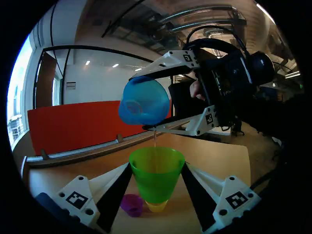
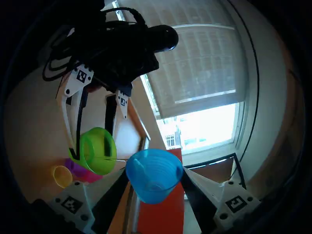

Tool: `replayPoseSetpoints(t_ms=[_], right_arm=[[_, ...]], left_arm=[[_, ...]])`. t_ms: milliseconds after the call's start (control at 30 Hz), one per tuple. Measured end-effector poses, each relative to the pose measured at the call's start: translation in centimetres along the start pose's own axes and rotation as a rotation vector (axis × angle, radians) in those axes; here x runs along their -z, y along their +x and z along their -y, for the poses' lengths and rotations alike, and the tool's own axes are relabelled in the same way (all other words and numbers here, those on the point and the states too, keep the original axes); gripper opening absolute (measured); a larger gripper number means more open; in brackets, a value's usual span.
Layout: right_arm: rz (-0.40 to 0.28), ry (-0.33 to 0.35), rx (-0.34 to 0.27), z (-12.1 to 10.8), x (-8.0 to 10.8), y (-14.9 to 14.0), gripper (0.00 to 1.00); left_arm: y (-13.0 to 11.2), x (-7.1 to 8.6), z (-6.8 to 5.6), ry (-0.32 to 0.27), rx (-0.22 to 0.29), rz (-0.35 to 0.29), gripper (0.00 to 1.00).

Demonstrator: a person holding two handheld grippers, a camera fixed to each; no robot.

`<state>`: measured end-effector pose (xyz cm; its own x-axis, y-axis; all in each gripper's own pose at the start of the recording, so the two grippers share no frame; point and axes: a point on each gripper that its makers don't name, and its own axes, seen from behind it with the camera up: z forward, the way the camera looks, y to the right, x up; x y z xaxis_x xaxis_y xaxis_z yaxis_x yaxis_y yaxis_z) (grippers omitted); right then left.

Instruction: Pour water

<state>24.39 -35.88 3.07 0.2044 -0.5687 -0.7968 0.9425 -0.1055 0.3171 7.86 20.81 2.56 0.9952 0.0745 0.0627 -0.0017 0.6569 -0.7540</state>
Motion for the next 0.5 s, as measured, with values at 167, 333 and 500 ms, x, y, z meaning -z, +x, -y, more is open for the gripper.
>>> replayPoseSetpoints(t_ms=[167, 333, 500], right_arm=[[0.003, 0.001, 0.013, 0.04, 0.06, 0.05, 0.91], [0.002, -0.002, 0.02, 0.07, 0.03, 0.19, 0.91], [-0.002, -0.008, 0.019, 0.07, -0.01, 0.48, 0.91]], left_arm=[[0.05, 0.01, 0.13, 0.002, 0.003, -0.001, 0.86], [0.08, 0.04, 0.13, 0.001, 0.001, -0.001, 0.86], [0.1, 0.11, 0.13, 0.002, -0.001, 0.0, 0.86]])
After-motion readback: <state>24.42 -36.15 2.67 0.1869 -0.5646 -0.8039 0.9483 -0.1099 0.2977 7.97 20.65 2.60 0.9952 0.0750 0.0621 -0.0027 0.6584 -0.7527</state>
